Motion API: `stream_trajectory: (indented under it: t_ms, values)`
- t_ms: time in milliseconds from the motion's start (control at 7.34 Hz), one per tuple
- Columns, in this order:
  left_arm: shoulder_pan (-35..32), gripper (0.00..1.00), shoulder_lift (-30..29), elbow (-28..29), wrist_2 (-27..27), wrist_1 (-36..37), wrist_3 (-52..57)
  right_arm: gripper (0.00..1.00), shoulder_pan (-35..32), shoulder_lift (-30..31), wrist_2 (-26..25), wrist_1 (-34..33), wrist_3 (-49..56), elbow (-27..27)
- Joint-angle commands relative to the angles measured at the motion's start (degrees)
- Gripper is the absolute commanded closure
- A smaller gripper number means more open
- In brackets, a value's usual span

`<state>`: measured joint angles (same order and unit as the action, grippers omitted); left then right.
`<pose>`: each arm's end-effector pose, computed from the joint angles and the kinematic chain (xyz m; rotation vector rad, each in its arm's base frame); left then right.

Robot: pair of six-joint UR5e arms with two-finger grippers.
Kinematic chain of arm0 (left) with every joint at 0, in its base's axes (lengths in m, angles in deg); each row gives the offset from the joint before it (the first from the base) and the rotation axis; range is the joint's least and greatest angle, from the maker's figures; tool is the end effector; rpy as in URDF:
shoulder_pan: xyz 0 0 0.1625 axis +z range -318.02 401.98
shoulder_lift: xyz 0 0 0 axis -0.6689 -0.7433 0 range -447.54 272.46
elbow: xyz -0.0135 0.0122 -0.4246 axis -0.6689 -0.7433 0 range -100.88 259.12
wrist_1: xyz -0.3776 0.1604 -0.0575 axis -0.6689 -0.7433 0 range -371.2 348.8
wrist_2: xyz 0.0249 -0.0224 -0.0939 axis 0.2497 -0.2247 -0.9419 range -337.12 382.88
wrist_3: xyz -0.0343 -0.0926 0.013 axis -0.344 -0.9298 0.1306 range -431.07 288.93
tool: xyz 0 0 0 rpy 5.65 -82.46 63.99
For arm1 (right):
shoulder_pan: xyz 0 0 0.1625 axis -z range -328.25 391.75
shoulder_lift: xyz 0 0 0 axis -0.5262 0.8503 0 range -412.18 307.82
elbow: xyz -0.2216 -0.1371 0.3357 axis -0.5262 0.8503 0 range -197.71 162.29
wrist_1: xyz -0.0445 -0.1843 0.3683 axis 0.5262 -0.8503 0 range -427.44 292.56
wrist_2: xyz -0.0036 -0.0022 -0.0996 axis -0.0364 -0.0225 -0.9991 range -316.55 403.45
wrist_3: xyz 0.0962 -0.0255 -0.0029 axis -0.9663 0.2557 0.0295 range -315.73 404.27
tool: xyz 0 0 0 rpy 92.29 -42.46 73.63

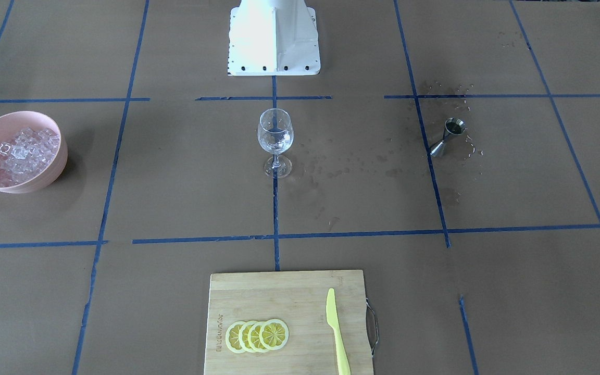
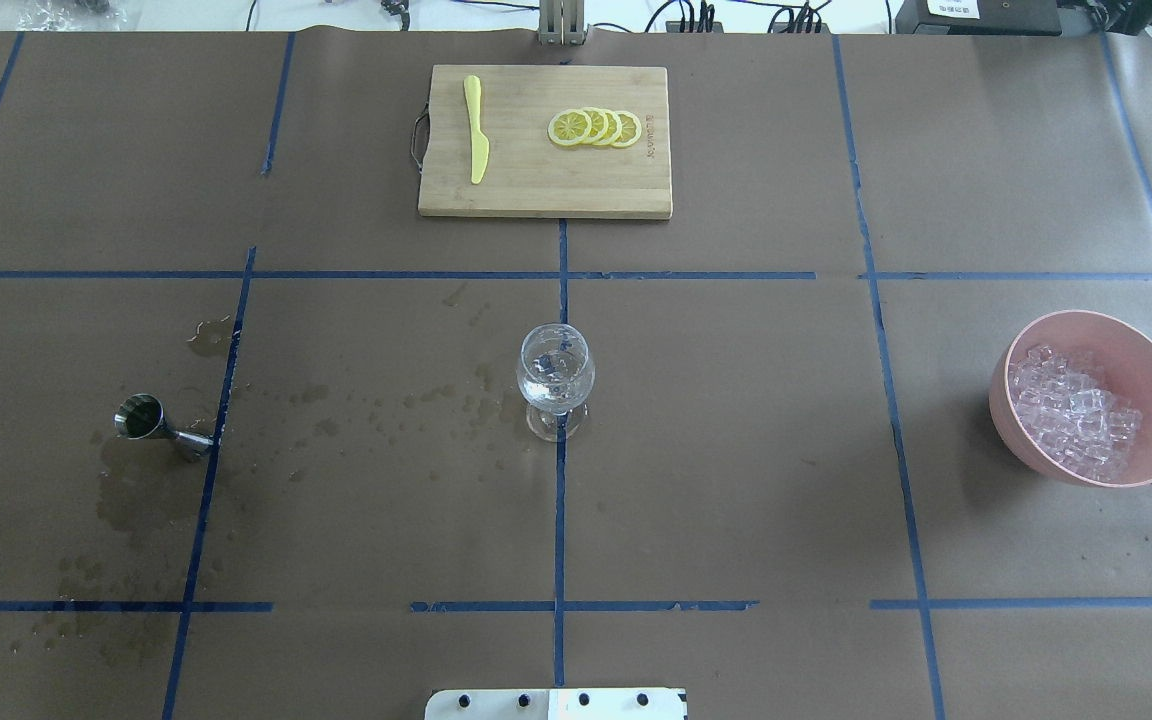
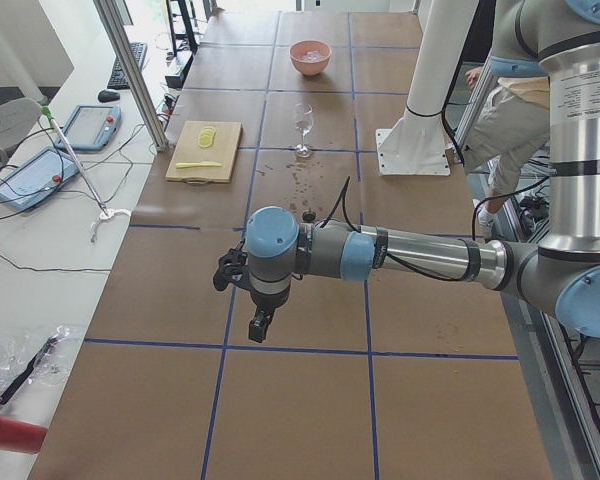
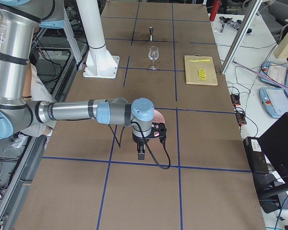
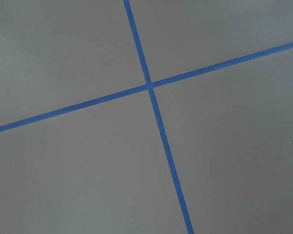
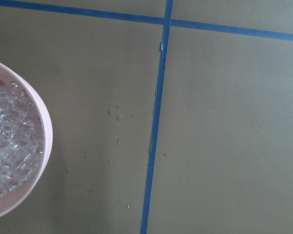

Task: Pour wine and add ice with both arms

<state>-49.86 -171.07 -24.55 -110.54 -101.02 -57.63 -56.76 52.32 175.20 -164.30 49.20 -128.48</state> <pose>-0.0793 -0.4467 0.5953 0.2165 0.7365 0.2387 0.0570 -0.3839 0.6064 0.0121 -0.7289 -0.1034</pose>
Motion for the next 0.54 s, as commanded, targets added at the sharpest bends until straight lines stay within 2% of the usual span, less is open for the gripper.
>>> stream_trajectory:
  t_ms: [0,409]
  values:
    - [0.2,0.0,-0.1,0.6,0.0,-3.0,0.0,0.0,0.0,-0.3,-0.1,0.0,0.1,-0.7]
    - [0.2,0.0,-0.1,-0.1,0.0,-4.1,-0.1,0.0,0.0,-3.3,0.3,-0.2,-0.4,-0.9]
